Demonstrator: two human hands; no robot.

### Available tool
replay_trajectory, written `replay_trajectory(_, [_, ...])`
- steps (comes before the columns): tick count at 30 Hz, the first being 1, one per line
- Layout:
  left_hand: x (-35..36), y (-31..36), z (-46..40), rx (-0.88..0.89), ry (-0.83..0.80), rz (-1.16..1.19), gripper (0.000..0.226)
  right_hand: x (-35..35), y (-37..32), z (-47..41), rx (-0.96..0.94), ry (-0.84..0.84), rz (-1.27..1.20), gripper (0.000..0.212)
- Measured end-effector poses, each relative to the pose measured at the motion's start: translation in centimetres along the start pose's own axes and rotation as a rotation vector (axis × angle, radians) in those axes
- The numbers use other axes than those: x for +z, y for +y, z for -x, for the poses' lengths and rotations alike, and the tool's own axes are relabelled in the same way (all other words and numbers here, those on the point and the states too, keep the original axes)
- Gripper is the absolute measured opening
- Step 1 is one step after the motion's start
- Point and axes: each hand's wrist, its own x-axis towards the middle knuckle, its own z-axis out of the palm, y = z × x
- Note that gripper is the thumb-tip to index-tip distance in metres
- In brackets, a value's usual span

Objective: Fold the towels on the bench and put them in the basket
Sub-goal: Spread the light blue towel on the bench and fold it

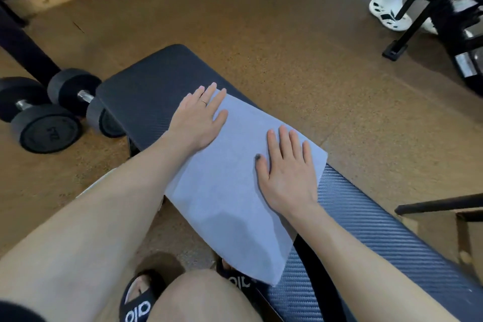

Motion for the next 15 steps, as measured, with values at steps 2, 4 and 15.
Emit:
replay_trajectory(2, [0.3,-0.2,-0.4,0.006,0.0,-0.015,0.061,0.0,0.1,-0.2,0.001,0.004,-0.003,0.07])
replay_trajectory(4, [0.2,0.1,-0.3,-0.038,-0.011,-0.068,0.065,0.0,0.1,-0.2,0.005,-0.006,-0.011,0.069])
replay_trajectory(15, [-4.0,15.0,17.1,0.247,-0.272,0.024,0.059,-4.5,5.5,-2.9,0.242,0.021,-0.246,0.041])
